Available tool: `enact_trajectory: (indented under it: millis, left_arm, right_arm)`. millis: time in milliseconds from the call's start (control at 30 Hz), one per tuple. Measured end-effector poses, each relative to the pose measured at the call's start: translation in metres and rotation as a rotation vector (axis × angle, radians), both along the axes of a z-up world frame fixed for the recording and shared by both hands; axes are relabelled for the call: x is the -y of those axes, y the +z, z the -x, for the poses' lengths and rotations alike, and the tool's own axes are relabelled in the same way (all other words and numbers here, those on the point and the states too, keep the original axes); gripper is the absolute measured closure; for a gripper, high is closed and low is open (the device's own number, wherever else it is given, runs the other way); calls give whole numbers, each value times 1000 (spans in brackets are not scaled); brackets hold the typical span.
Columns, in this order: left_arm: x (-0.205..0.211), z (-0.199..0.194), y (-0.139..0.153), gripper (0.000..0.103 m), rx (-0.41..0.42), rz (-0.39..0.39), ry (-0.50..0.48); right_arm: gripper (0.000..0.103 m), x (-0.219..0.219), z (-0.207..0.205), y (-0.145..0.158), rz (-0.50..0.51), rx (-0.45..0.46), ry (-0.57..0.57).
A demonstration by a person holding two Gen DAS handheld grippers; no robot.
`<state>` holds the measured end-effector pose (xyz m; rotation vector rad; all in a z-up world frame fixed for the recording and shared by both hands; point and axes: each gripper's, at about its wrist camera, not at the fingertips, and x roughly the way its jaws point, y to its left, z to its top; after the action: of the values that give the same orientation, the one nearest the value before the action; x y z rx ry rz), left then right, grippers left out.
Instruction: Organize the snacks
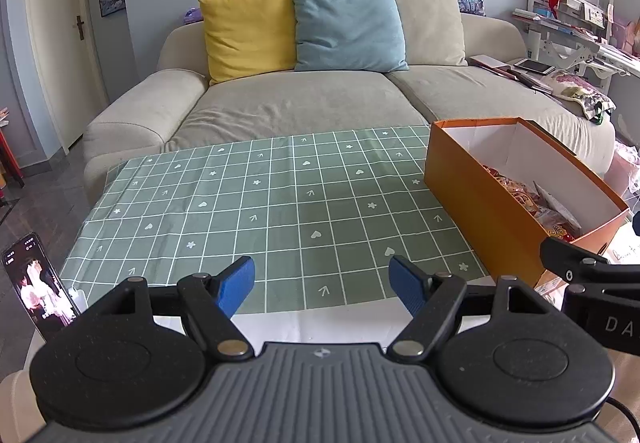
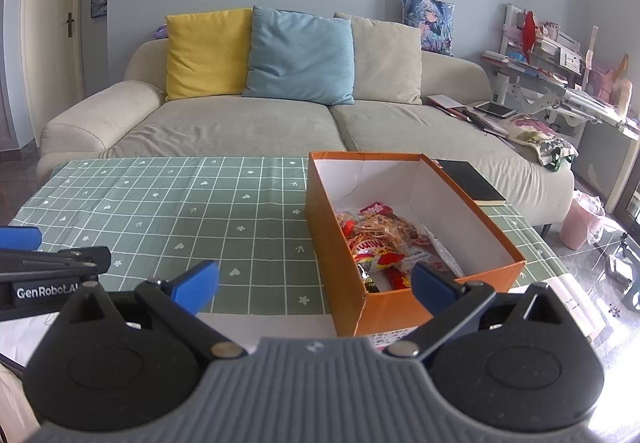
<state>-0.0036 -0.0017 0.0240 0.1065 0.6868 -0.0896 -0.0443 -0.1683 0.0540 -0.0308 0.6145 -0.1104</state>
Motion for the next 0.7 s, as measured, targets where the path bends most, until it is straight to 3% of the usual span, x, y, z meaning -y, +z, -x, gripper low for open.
enact_trajectory:
  millis: [700]
  left_arm:
    - [-4, -3, 1, 13, 6, -9, 2]
  right_arm:
    - [4, 0, -2, -2, -3, -11, 7]
